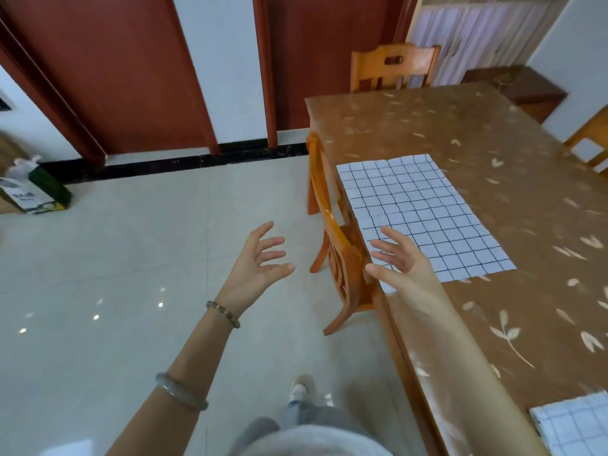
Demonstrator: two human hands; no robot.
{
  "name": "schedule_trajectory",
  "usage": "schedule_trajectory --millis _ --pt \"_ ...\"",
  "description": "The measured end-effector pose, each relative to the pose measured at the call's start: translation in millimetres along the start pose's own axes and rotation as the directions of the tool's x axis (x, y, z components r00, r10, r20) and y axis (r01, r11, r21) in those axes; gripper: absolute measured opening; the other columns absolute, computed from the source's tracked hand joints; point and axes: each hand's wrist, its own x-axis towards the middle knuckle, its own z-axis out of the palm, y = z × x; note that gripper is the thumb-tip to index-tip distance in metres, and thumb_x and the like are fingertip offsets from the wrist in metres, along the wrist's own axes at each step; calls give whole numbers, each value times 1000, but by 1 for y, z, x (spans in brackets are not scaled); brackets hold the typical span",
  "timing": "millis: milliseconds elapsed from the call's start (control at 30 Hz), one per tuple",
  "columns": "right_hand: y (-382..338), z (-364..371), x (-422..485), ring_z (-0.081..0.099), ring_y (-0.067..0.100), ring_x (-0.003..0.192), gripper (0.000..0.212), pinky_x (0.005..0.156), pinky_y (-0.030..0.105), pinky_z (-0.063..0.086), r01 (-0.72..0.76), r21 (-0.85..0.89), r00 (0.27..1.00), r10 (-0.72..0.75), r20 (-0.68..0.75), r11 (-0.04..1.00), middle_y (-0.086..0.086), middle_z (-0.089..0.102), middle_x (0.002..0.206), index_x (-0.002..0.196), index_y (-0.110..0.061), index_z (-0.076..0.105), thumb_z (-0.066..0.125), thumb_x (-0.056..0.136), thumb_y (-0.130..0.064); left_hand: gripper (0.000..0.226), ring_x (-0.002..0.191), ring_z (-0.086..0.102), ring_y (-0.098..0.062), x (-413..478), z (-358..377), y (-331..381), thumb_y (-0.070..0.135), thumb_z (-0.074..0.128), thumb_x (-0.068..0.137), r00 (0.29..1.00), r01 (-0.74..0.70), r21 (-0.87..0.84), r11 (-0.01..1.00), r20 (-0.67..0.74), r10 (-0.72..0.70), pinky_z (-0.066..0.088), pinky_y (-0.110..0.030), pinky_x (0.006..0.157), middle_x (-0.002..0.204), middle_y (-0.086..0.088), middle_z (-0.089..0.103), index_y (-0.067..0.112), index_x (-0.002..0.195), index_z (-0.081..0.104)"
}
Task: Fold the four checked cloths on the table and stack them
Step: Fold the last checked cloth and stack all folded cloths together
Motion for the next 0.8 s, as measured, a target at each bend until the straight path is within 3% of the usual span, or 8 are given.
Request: schedule_trajectory --millis 267,400,500,633,800 --pt "-20 -4 83 60 6 111 63 92 25 50 -13 21 998 14 -60 1000 -7 63 121 131 -32 51 76 78 -9 75 111 60 -17 109 -14 26 6 72 80 999 -27 2 1000 22 27 54 -19 80 128 -3 55 27 141 33" --pt "-22 -4 118 60 5 111 62 83 18 52 -15 26 991 18 -134 1000 -8 62 122 130 -34 51 75 79 -9 77 110 59 -16 178 -2 35 7 73 80 986 -48 44 998 163 40 52 -13 72 125 2 54 28 141 32" --pt "-20 -2 143 60 5 112 62 83 20 51 -37 38 973 45 -228 999 -9 63 121 130 -34 51 76 78 -10 78 109 59 -15 231 1 36 10 74 78 963 -33 47 998 270 19 52 -13 70 123 5 55 30 141 32" --pt "-22 3 177 59 7 113 62 88 25 52 -73 60 927 90 -364 995 -7 62 122 130 -34 51 77 78 -11 78 109 60 -14 301 -3 42 13 74 76 916 -23 74 997 402 -9 54 -20 76 125 3 55 29 141 33" --pt "-27 17 213 58 9 114 65 87 25 52 -109 103 830 148 -538 989 -6 61 124 133 -32 49 77 77 -11 77 104 62 -10 387 3 60 7 72 80 814 -56 126 990 580 -28 52 -16 75 124 4 56 26 143 32"
